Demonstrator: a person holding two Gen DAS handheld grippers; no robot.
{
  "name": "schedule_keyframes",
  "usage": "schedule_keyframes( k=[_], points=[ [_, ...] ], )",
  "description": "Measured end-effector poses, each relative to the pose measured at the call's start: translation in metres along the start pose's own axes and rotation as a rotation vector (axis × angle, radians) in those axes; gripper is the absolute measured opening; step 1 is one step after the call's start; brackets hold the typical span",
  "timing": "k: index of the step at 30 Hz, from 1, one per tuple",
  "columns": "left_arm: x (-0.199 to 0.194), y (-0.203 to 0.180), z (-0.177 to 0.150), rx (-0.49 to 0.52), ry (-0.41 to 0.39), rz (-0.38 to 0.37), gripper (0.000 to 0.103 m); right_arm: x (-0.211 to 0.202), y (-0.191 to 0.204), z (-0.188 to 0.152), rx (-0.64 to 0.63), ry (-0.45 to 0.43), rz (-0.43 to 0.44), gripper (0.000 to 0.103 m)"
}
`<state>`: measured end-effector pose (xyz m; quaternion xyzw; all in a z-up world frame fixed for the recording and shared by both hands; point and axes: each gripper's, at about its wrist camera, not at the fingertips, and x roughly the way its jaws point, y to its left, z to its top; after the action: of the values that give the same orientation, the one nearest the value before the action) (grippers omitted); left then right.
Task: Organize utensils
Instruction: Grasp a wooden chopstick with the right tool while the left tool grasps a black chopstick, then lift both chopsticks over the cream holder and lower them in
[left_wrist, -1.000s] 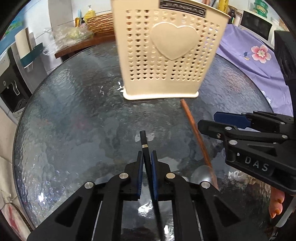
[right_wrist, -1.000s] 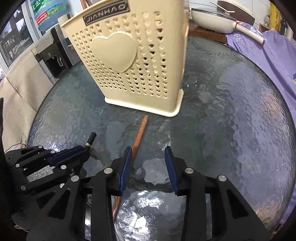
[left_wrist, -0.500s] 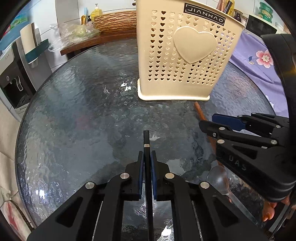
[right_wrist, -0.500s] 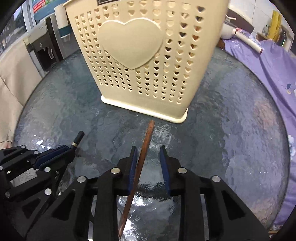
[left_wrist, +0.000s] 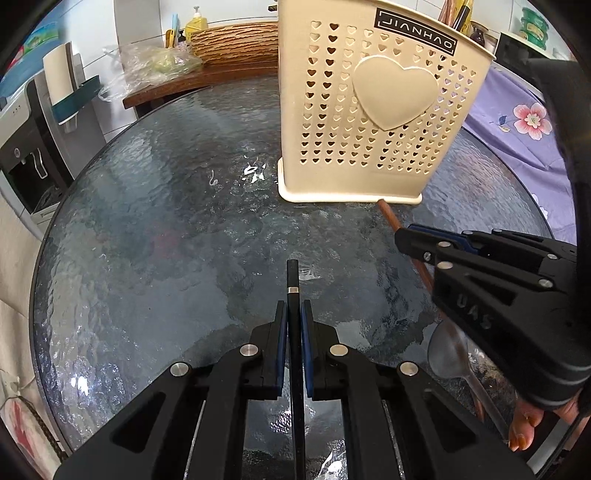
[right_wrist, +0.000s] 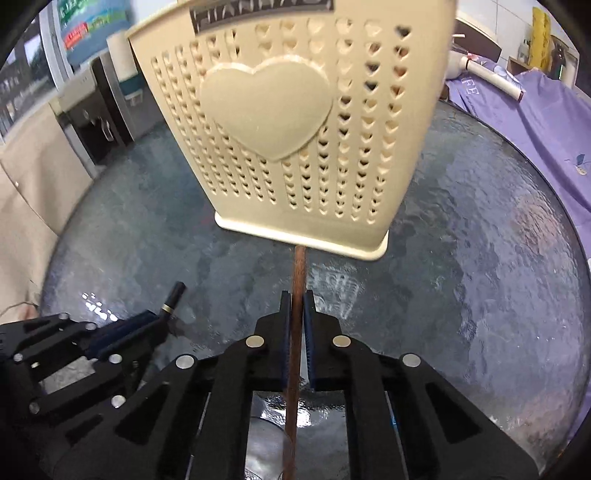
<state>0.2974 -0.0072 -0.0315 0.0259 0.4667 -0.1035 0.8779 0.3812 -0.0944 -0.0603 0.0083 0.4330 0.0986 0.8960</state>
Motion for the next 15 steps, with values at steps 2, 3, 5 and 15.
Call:
schedule_keyframes(
  k=[2, 3, 5, 15],
  points=[
    [0.001, 0.001, 0.001, -0.003, 0.000, 0.000, 0.007, -0.007, -0.002, 0.001, 0.001, -0.038, 0.025, 0.008],
    [0.001, 0.001, 0.001, -0.003, -0.001, 0.001, 0.007, -0.011, -0.002, 0.002, -0.001, -0.060, 0.043, 0.008],
    [0.001, 0.002, 0.001, -0.004, -0.003, 0.002, 0.007, -0.020, -0.003, 0.003, -0.006, -0.106, 0.077, 0.007],
    [0.001, 0.006, 0.000, -0.021, -0.012, -0.013, 0.007, -0.065, -0.013, 0.008, -0.002, -0.316, 0.199, 0.007]
  ],
)
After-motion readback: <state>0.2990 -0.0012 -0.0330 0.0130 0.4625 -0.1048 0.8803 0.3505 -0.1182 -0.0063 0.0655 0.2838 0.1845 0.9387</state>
